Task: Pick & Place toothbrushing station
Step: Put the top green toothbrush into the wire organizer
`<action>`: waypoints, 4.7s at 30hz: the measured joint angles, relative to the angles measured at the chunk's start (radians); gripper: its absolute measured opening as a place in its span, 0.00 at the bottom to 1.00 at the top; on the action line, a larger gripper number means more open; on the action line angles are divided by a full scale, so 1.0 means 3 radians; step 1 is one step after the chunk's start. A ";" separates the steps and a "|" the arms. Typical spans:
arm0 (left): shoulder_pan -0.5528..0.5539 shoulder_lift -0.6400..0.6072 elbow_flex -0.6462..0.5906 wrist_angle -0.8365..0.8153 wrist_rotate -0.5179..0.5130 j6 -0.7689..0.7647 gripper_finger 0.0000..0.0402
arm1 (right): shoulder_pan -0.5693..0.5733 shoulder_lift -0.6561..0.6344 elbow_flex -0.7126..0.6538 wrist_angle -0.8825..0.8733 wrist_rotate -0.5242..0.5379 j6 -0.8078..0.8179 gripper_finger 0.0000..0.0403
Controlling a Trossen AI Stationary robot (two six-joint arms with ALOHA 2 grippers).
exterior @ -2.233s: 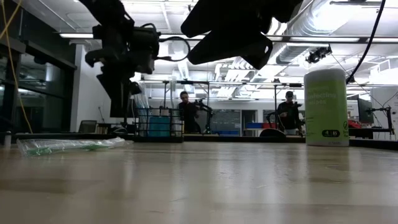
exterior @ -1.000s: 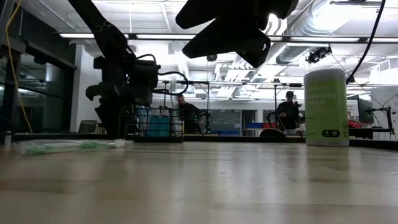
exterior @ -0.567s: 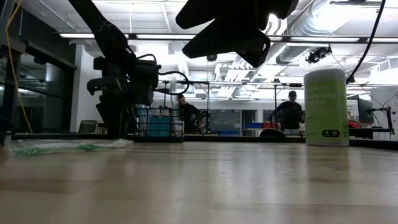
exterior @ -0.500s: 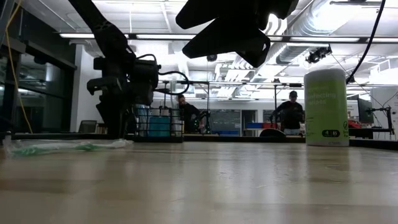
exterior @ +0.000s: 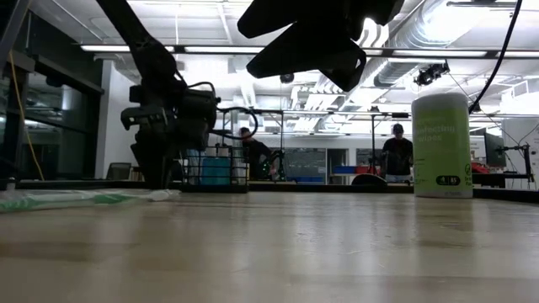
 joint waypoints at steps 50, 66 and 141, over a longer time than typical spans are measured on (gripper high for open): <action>-0.0211 0.0023 -0.0006 0.0299 0.0265 -0.0264 0.29 | 0.0004 0.0000 0.0000 0.0000 -0.0159 0.0084 0.37; -0.0243 0.0023 -0.0004 0.0458 0.0144 -0.0485 0.13 | 0.0004 0.0000 0.0000 -0.0001 -0.0159 0.0088 0.37; -0.0533 -0.1637 0.0031 0.1822 -0.2178 -0.1431 0.00 | 0.0004 0.0000 0.0000 -0.0138 -0.0149 0.0052 0.37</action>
